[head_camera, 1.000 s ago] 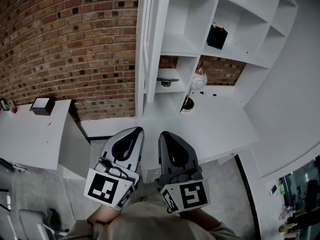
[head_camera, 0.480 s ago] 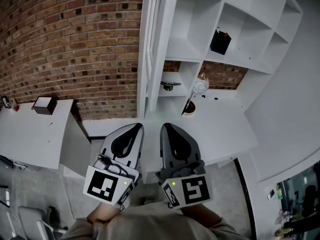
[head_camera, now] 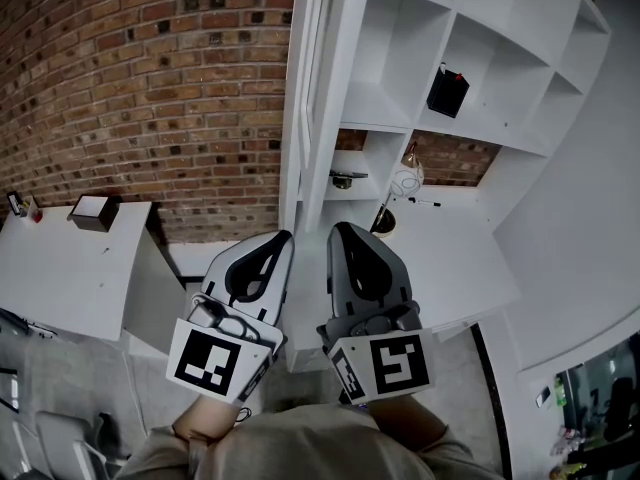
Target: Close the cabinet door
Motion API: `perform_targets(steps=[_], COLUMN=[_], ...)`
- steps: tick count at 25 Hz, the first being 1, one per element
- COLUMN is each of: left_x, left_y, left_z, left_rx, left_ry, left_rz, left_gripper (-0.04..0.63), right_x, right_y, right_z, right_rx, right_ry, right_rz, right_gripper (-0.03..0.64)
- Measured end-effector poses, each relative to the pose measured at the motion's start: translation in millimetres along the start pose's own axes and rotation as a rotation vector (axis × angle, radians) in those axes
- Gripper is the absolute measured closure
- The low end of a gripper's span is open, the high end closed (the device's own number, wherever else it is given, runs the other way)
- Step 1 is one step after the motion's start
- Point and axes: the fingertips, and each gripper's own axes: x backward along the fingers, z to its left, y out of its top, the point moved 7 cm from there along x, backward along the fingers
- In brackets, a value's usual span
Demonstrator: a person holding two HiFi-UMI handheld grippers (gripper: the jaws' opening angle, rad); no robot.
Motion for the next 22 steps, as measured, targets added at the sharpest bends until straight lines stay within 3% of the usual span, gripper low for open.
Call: perform_targets(steps=[10, 13, 22], left_x=[-18, -21, -30], left_y=[17, 25, 34], left_z=[13, 18, 27], left_rx=[-0.017, -0.028, -0.055], left_ry=[-0.019, -0.01, 0.01], left_rz=[-0.047, -0.07, -0.093], left_gripper=[0.588, 0.589, 0.588], right_x=[-25, -32, -60], right_y=[20, 28, 42], right_z=[-4, -2, -4], right_rx=[-0.001, 0.002, 0.033], right_ry=[0.062, 0.078, 0.076], right_rz=[-0.04, -0.054, -0.034], right_gripper=[0.59, 0.512, 0.474])
